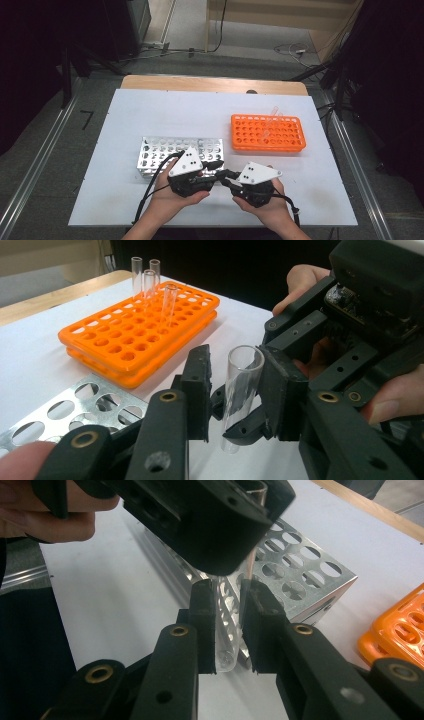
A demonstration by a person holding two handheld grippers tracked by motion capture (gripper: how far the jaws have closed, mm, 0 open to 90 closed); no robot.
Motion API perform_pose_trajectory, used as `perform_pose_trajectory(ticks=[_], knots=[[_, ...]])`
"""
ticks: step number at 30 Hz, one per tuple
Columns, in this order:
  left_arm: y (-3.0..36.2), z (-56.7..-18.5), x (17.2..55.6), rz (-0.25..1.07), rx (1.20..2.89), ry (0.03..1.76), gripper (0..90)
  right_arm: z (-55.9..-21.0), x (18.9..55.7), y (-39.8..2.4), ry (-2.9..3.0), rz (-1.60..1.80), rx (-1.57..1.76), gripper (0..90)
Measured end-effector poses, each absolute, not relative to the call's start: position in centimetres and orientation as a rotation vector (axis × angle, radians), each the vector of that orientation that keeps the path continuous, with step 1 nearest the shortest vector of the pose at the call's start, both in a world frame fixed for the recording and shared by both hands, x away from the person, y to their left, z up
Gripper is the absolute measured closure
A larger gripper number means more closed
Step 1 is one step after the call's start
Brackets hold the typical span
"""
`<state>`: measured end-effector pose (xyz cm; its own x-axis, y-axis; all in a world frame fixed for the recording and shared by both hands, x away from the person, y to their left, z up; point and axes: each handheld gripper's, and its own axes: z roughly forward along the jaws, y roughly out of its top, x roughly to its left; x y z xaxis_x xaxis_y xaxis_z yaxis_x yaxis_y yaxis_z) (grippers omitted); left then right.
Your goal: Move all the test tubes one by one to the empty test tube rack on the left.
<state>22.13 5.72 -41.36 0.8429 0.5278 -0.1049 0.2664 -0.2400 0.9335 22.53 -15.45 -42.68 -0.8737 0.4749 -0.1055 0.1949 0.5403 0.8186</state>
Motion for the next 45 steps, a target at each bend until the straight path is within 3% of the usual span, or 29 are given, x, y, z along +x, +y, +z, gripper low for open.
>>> perform_pose_trajectory(ticks=[7, 16, 21, 30, 33, 45], knots=[[5.4, -41.5, 22.0, 0.294, 1.851, 0.591, 74.8, -42.7, 22.5, -15.4, 2.467, 1.245, 0.552, 73.8], [5.4, -41.5, 22.2, 0.282, 1.84, 0.603, 75.9, -42.8, 22.7, -15.6, 2.461, 1.278, 0.579, 72.5], [5.8, -41.2, 22.7, 0.29, 1.823, 0.626, 75.9, -42.7, 23.0, -16.5, 2.463, 1.346, 0.611, 44.4], [6.8, -40.4, 24.1, 0.331, 1.807, 0.662, 76.0, -42.6, 24.0, -20.3, 2.396, 1.449, 0.733, 7.3], [7.2, -40.2, 24.7, 0.334, 1.803, 0.675, 76.0, -42.6, 24.2, -21.6, 2.402, 1.491, 0.737, 0.3], [8.2, -39.5, 27.0, 0.365, 1.792, 0.721, 76.0, -43.1, 24.9, -26.3, 2.36, 1.529, 0.825, 0.0]])
